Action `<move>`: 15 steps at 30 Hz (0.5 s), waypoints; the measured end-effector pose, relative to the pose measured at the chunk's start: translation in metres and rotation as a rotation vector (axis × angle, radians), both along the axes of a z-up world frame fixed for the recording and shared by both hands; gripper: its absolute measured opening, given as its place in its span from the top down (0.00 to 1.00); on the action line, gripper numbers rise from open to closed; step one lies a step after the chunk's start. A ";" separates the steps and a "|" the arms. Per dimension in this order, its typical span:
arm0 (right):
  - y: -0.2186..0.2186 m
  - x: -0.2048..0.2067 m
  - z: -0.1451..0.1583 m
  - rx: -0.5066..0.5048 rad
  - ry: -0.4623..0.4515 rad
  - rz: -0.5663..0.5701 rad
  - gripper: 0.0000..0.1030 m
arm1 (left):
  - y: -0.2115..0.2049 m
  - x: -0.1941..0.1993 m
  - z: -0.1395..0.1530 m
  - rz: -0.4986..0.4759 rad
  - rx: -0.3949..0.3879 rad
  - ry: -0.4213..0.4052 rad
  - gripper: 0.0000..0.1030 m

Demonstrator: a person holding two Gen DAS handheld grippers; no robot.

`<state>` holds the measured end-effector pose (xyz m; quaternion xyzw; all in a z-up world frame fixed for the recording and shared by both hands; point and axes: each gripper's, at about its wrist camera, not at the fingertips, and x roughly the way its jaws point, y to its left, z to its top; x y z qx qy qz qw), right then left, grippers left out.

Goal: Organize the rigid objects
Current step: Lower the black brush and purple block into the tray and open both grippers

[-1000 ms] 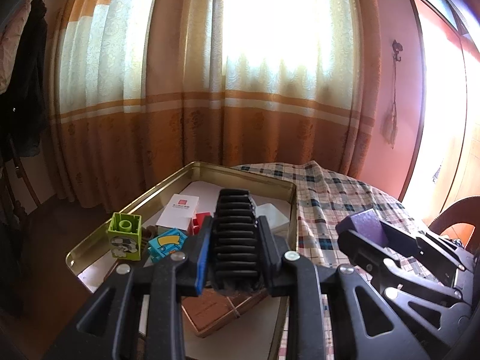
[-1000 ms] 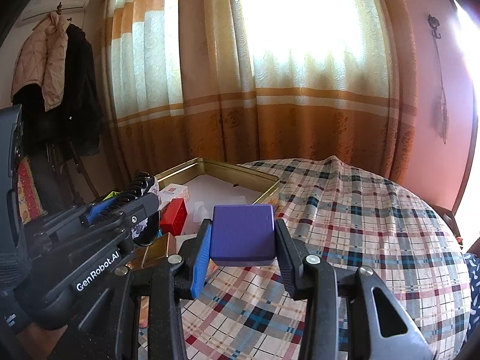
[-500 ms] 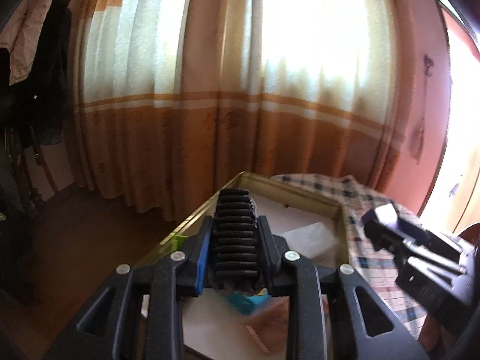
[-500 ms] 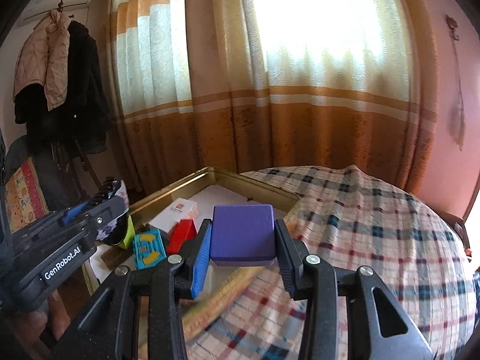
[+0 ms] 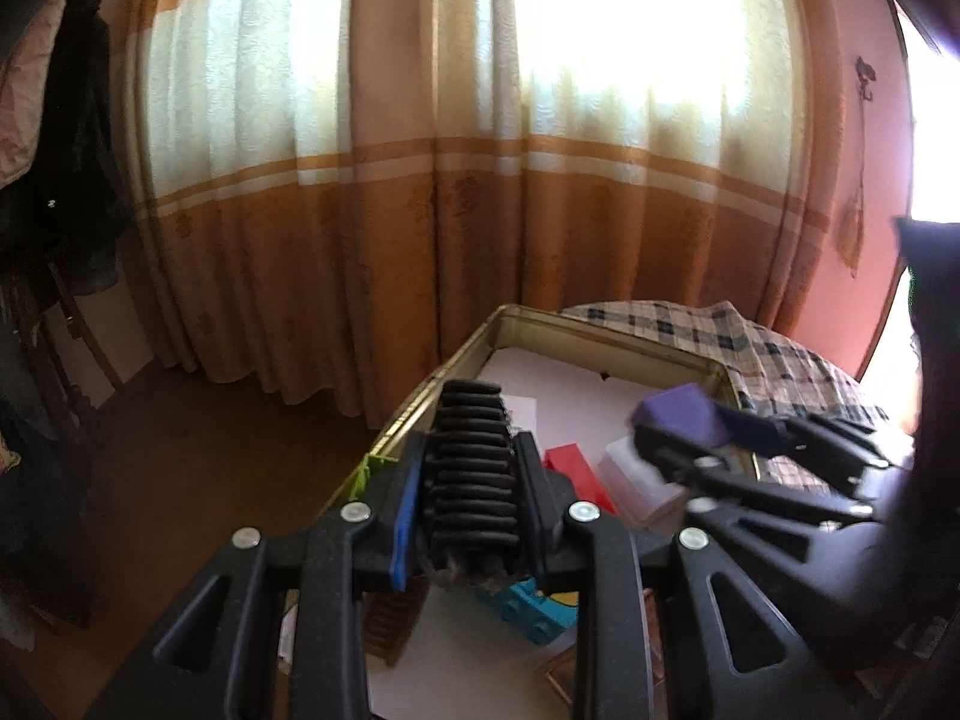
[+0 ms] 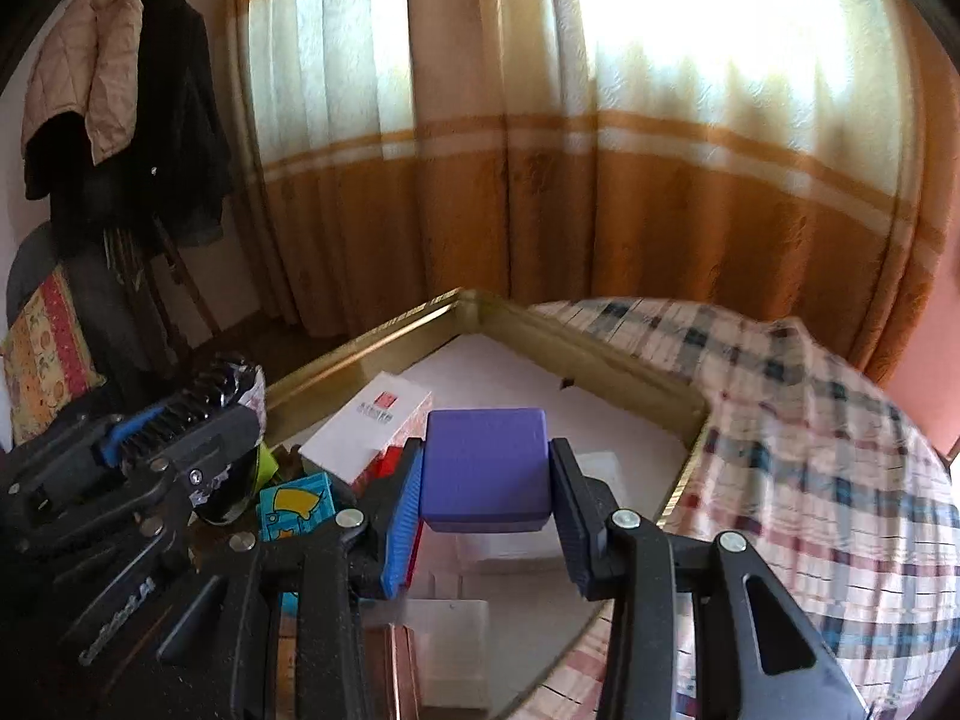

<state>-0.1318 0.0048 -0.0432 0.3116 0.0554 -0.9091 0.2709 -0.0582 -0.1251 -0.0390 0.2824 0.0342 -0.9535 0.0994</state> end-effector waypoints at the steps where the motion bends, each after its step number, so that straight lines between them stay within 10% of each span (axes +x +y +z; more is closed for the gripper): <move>1: -0.001 0.000 -0.002 0.006 0.001 -0.002 0.58 | 0.001 -0.001 -0.001 -0.003 -0.002 -0.009 0.69; 5: 0.004 0.003 0.000 -0.010 0.006 -0.030 0.36 | -0.001 -0.003 -0.004 0.008 0.007 -0.024 0.65; 10: 0.027 0.007 0.003 -0.065 0.001 -0.071 0.25 | -0.009 0.005 -0.001 0.057 0.016 -0.001 0.23; 15: 0.047 0.022 0.007 -0.112 -0.004 -0.112 0.24 | -0.002 0.016 0.008 0.051 0.009 0.034 0.07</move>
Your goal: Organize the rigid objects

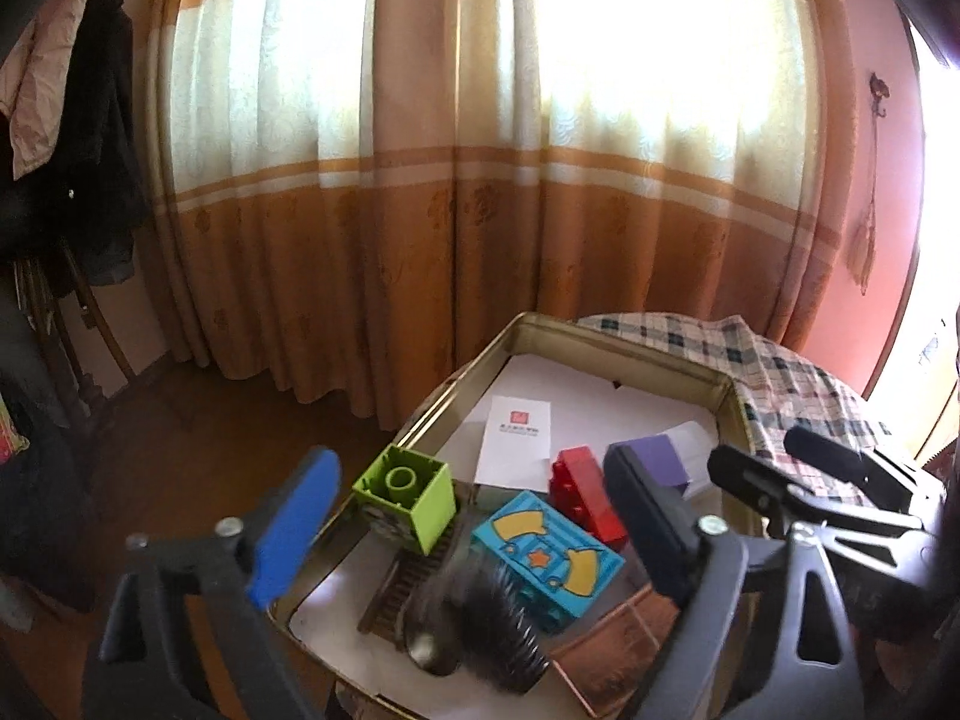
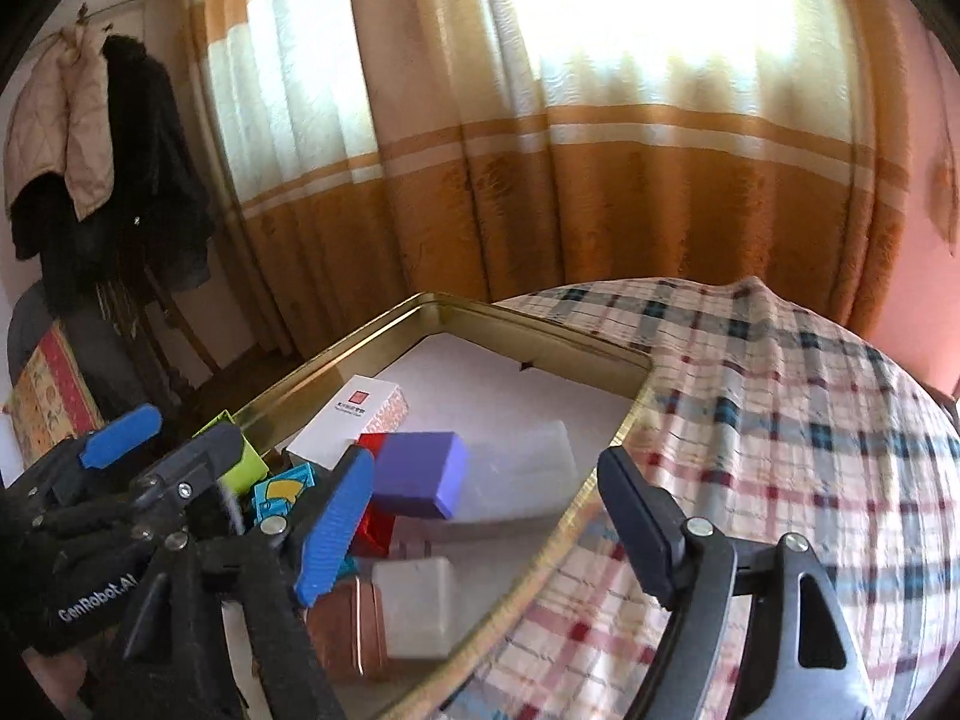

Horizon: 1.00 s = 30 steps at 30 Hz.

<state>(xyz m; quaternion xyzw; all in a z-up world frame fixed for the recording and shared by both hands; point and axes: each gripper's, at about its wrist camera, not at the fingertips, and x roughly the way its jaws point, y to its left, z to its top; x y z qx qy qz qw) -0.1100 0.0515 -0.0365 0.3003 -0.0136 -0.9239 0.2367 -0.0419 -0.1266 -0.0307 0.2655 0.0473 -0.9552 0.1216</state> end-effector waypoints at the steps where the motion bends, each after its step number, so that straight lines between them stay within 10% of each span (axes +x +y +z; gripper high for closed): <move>1: 0.004 0.005 0.001 -0.007 0.004 -0.008 0.23 | 0.002 0.003 0.003 -0.002 -0.002 0.011 0.04; 30: -0.013 0.060 0.059 0.078 0.189 0.022 0.11 | -0.021 0.032 0.036 0.115 -0.026 0.022 0.00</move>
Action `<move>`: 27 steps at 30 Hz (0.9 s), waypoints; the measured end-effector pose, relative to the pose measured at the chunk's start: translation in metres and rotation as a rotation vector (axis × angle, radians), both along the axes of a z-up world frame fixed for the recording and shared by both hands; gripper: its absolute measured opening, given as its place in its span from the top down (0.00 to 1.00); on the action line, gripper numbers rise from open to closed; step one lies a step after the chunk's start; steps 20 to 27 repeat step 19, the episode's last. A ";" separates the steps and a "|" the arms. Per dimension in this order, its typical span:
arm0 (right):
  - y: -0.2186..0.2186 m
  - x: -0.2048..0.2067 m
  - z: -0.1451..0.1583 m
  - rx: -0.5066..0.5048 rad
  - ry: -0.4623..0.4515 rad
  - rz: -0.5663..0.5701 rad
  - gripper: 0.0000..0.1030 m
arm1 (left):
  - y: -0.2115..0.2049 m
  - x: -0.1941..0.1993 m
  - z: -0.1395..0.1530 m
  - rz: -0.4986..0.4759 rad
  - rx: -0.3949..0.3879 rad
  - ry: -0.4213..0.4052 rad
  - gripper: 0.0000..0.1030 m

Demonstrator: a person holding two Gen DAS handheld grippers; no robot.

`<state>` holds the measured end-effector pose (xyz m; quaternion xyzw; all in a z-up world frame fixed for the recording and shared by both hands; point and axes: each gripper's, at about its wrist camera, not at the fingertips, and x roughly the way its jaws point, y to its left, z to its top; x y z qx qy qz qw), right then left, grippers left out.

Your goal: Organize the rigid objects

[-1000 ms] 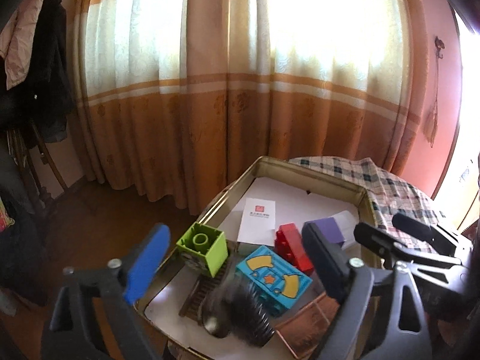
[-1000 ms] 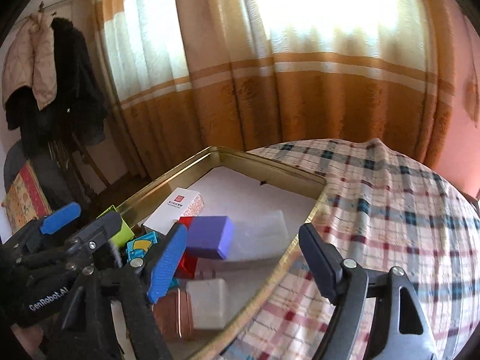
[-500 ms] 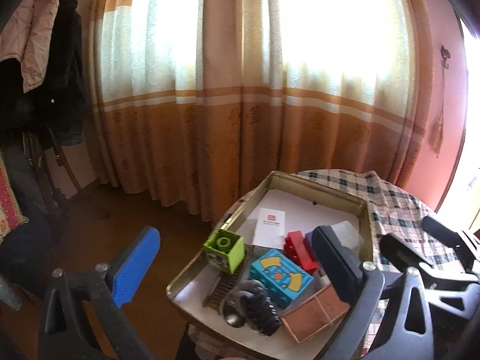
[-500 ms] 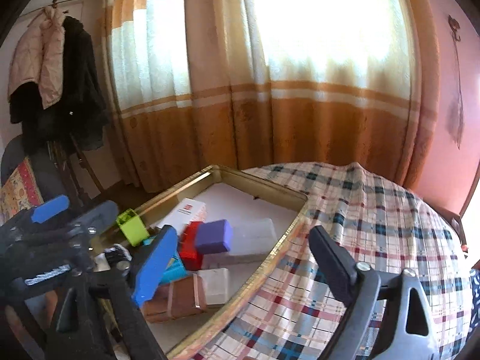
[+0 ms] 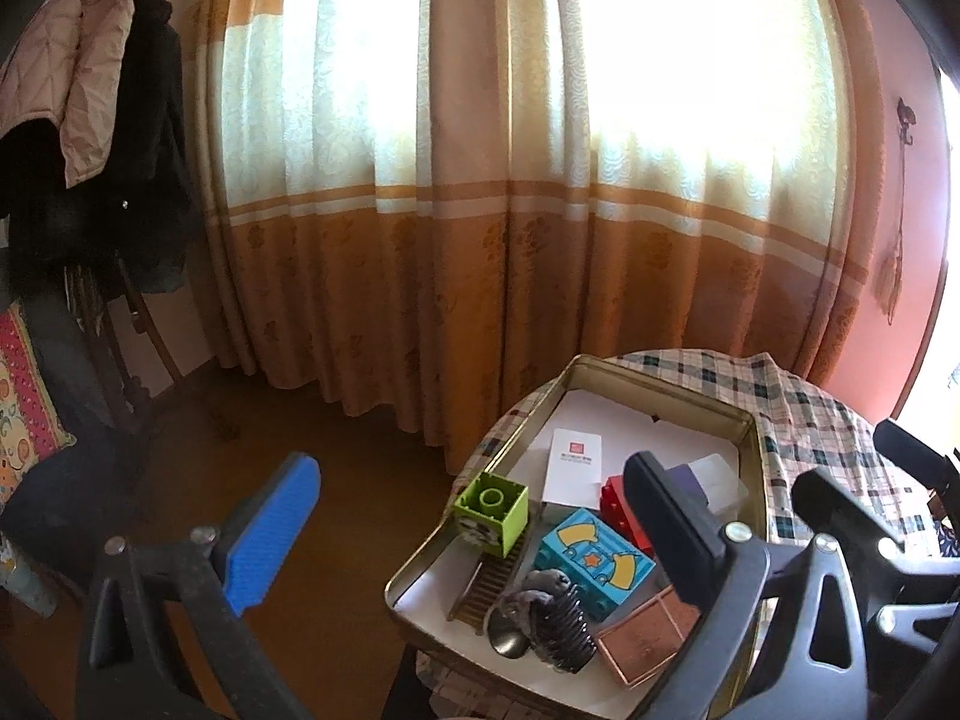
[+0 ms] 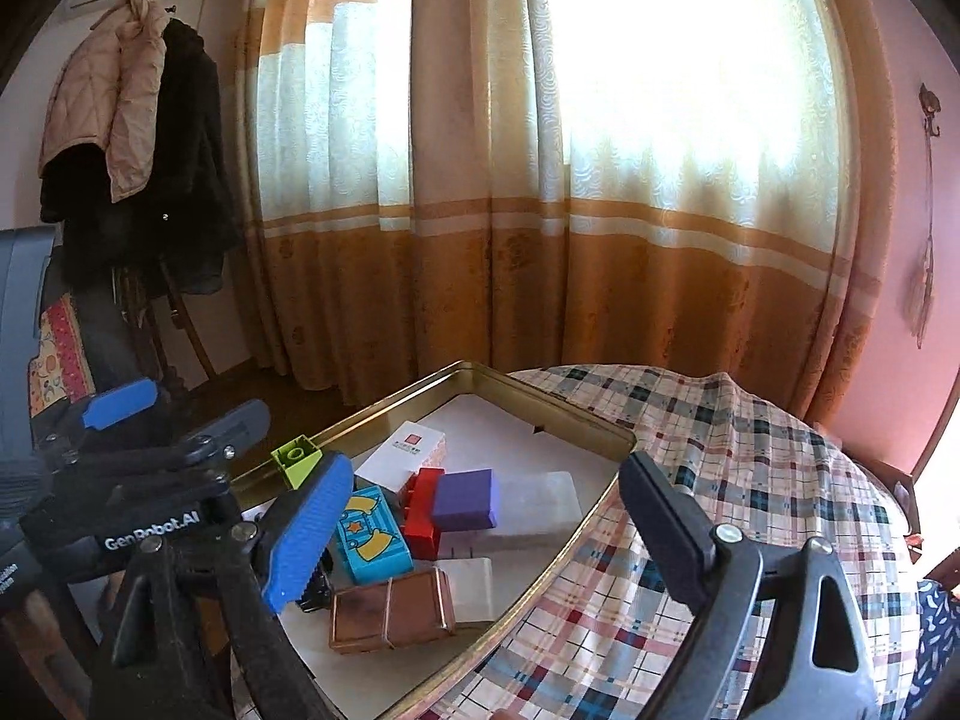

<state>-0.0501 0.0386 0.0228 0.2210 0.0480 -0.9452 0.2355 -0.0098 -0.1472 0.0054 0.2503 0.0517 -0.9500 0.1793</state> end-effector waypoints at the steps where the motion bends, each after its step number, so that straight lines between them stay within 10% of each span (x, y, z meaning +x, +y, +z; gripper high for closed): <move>1: 0.000 0.000 0.001 0.001 0.001 -0.001 0.11 | -0.001 0.000 0.000 0.001 0.001 -0.001 0.00; 27: 0.001 -0.001 -0.005 0.009 -0.025 -0.002 0.10 | -0.005 0.004 -0.005 0.041 -0.014 0.000 0.00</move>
